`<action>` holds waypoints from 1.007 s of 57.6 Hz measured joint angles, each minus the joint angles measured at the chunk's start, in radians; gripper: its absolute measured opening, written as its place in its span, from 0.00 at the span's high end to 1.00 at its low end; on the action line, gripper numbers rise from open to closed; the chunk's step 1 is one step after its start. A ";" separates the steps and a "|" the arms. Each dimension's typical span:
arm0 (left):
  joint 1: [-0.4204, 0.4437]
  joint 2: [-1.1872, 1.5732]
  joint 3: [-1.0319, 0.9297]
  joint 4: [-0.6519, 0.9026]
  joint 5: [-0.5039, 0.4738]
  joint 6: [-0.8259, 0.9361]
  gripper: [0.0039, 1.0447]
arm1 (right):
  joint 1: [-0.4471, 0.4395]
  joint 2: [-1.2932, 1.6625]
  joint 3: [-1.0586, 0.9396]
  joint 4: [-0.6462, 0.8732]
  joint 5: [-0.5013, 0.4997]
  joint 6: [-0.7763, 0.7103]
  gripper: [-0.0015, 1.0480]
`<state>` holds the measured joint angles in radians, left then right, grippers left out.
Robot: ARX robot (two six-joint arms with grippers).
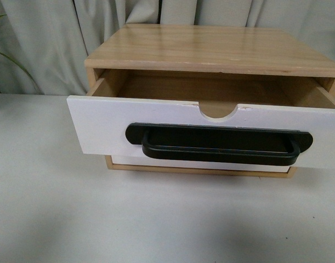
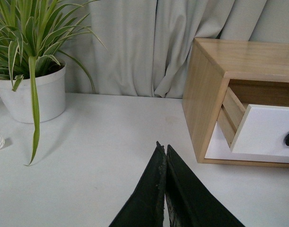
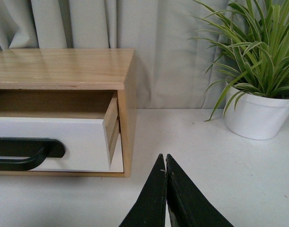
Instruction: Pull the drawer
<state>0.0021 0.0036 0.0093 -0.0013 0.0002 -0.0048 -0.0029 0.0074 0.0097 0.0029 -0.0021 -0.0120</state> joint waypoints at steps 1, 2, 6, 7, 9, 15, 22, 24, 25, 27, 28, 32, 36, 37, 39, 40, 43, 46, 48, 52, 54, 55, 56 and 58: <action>0.000 0.000 0.000 0.000 0.000 0.000 0.96 | 0.000 -0.001 0.000 0.000 0.000 0.000 0.99; 0.000 0.000 0.000 0.000 0.000 0.000 0.96 | 0.000 -0.001 0.000 -0.001 0.000 0.000 0.99; 0.000 0.000 0.000 0.000 0.000 0.000 0.96 | 0.000 -0.001 -0.002 -0.001 0.000 0.000 0.99; 0.000 0.000 0.000 0.000 0.000 0.000 0.96 | 0.000 -0.001 -0.002 -0.001 0.000 0.000 0.99; 0.000 0.000 0.000 0.000 0.000 0.000 0.96 | 0.000 -0.002 -0.002 -0.001 0.001 0.000 0.99; 0.000 0.000 0.000 0.000 0.000 0.000 0.96 | 0.000 -0.003 -0.002 -0.001 0.000 0.000 0.99; 0.000 0.000 0.000 0.000 0.000 0.000 0.96 | 0.000 -0.003 -0.002 -0.001 0.000 0.000 0.99; 0.000 0.000 0.000 0.000 0.000 0.000 0.96 | 0.000 -0.003 -0.002 -0.001 0.000 0.000 0.99; 0.000 0.000 0.000 0.000 0.000 0.000 0.96 | 0.000 -0.003 -0.002 -0.001 0.000 0.000 0.99; 0.000 0.000 0.000 0.000 0.000 0.000 0.96 | 0.000 -0.003 -0.002 -0.001 0.000 0.000 0.99; 0.000 0.000 0.000 0.000 0.000 0.000 0.96 | 0.000 -0.003 -0.002 -0.001 0.000 0.000 0.99; 0.000 0.000 0.000 0.000 0.000 0.000 0.96 | 0.000 -0.003 -0.002 -0.001 0.000 0.000 0.99; 0.000 0.000 0.000 0.000 0.000 0.000 0.89 | 0.000 -0.003 -0.002 -0.001 0.000 0.000 0.89; 0.000 0.000 0.000 0.000 0.000 0.000 0.86 | 0.000 -0.003 -0.002 -0.001 0.000 0.000 0.86; 0.000 0.000 0.000 0.000 0.000 0.000 0.80 | 0.000 -0.003 -0.002 -0.001 0.000 0.000 0.81; 0.000 0.000 0.000 0.000 0.000 0.000 0.77 | 0.000 -0.003 -0.003 -0.001 0.000 0.000 0.78; 0.000 0.000 0.000 0.000 0.000 0.000 0.68 | 0.000 -0.003 -0.002 -0.001 0.000 0.000 0.69; 0.000 0.000 0.000 0.000 0.000 0.000 0.60 | 0.000 -0.003 -0.002 -0.001 0.000 0.000 0.61; 0.000 0.000 0.000 0.000 0.000 0.000 0.53 | 0.000 -0.003 -0.002 -0.001 0.000 0.000 0.54; 0.000 0.000 0.000 0.000 0.000 0.000 0.36 | 0.000 -0.003 -0.002 -0.001 0.000 0.000 0.37; 0.000 0.000 0.000 0.000 0.000 0.000 0.27 | 0.000 -0.003 -0.002 -0.001 0.000 0.000 0.29; 0.000 0.000 0.000 0.000 0.000 0.000 0.22 | 0.000 -0.003 -0.002 -0.001 0.000 0.000 0.24; 0.000 0.000 0.000 0.000 0.000 0.000 0.19 | 0.000 -0.003 -0.002 -0.001 0.000 0.000 0.20; 0.000 0.000 0.000 0.000 0.000 0.000 0.13 | 0.000 -0.003 -0.002 -0.001 0.000 0.000 0.15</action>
<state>0.0021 0.0032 0.0093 -0.0013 0.0006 -0.0048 -0.0029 0.0044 0.0074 0.0017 -0.0017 -0.0120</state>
